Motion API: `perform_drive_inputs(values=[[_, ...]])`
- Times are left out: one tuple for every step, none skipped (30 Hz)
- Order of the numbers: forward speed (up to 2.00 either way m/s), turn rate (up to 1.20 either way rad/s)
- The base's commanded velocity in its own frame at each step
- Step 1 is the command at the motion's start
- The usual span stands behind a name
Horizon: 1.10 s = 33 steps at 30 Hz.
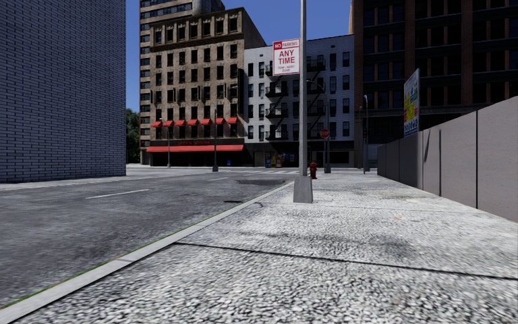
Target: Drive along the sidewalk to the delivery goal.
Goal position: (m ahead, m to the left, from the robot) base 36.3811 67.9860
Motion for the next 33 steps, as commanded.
perform_drive_inputs(values=[[0.00, 0.00], [0.00, 0.00], [0.00, 0.00], [0.00, 0.00], [0.00, 0.00], [0.00, 0.00], [0.00, 0.00], [0.00, 0.00], [0.00, 0.00], [0.00, 0.00], [0.00, 0.00], [0.00, 0.00], [0.00, 0.00], [0.00, 0.00], [0.00, 0.00], [0.00, 0.00], [0.00, 0.00], [0.00, 0.00], [0.00, 0.00], [0.00, 0.00], [0.00, 0.00], [0.00, 0.00], [0.00, 0.00], [0.00, 0.00], [0.00, 0.00], [0.00, 0.00], [0.00, 0.00], [0.00, 0.00], [0.00, 0.00], [0.00, 0.00], [0.00, -0.02], [0.00, 0.00], [0.00, 0.00]])
